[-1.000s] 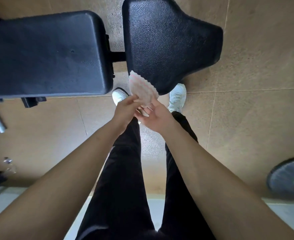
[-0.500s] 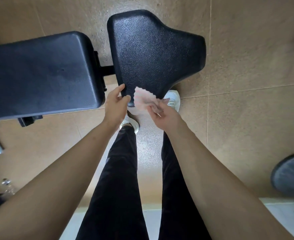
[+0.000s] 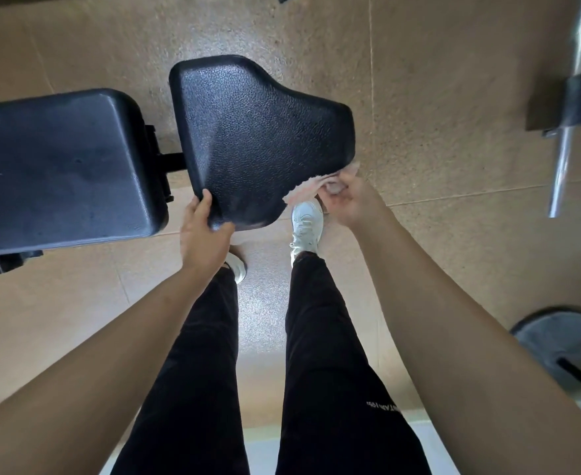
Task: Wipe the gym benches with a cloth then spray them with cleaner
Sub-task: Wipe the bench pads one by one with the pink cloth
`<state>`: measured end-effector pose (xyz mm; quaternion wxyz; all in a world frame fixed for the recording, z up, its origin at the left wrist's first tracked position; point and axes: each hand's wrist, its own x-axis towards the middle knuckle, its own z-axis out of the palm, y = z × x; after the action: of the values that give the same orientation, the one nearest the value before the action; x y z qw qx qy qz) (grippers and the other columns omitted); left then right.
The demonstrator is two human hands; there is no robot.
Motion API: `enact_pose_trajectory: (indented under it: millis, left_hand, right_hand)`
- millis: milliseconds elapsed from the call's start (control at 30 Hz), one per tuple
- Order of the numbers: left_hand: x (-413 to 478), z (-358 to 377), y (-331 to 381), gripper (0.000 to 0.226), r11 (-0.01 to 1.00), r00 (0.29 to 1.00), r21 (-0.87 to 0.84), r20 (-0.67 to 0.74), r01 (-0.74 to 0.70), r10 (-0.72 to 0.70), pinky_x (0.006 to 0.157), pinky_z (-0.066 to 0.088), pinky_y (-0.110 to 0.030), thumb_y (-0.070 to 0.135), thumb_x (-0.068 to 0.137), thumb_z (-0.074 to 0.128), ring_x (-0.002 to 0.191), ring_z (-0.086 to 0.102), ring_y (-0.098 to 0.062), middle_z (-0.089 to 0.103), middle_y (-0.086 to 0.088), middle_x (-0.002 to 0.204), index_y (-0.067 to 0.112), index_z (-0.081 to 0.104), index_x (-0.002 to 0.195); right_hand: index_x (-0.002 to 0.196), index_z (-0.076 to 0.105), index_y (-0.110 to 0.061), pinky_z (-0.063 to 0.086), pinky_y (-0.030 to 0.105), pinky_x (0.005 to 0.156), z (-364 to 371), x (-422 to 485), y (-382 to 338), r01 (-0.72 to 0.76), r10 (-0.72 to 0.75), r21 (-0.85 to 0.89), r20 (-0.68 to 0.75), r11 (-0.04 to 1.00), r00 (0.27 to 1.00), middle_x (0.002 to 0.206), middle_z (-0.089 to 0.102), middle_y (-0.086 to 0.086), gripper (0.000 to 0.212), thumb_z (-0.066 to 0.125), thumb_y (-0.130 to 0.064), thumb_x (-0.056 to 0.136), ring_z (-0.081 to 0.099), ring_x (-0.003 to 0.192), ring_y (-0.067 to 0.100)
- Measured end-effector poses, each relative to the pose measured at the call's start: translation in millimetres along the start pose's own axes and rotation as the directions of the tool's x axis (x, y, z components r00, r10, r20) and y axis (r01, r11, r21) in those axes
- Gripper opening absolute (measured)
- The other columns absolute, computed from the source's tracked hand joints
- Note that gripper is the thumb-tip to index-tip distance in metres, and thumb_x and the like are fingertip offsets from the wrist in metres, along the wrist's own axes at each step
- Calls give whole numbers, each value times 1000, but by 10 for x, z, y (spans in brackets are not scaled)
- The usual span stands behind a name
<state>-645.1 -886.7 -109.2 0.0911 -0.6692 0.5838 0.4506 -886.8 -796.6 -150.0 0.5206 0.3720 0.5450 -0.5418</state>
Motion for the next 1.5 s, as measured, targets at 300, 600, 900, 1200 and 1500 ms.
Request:
enact_pose_trajectory:
  millis: [300,600,900,1200,1500]
  left_hand:
    - [14,73,52,82,997,999,72,13,30,-31,123,27,-39,30,84,66,149,33,-26,31,-5,163,24,33,159]
    - [30,-5,105,75,985,1000,172,13,11,-14,116,29,-37,22,90,66,144,38,-26,32,0,161,27,34,158]
    - [66,-183,97,74,988,992,155,122,14,-33,117,31,-37,27,92,65,148,36,-24,24,4,168,35,33,158]
    - [135,-600,32,62,931,974,-357,225,75,8,99,49,-33,19,93,73,131,55,-20,49,0,150,21,49,150]
    - [-79,-1137,-262,54,786,994,-617,71,-25,87,83,59,-32,48,73,85,98,71,-7,75,12,104,33,66,122]
  right_hand:
    - [137,57,-10,50,52,105,172,51,-726,118,-135,-302,-37,946,990,132,64,19,36,59,-18,102,67,103,25]
    - [112,75,-17,54,31,99,1005,53,-1069,377,-336,-818,241,434,910,110,74,1,18,71,-16,94,70,99,16]
    - [99,78,-12,41,18,87,1730,-68,-628,550,-298,-819,491,163,819,92,68,-7,14,64,-15,99,56,79,1]
    - [58,55,-21,36,23,62,1742,-939,74,567,-71,-790,567,235,820,61,46,-2,31,59,-12,88,43,62,12]
    - [116,70,-5,56,56,90,1988,-1498,1030,534,121,-762,608,367,785,100,72,27,24,48,-10,106,72,93,34]
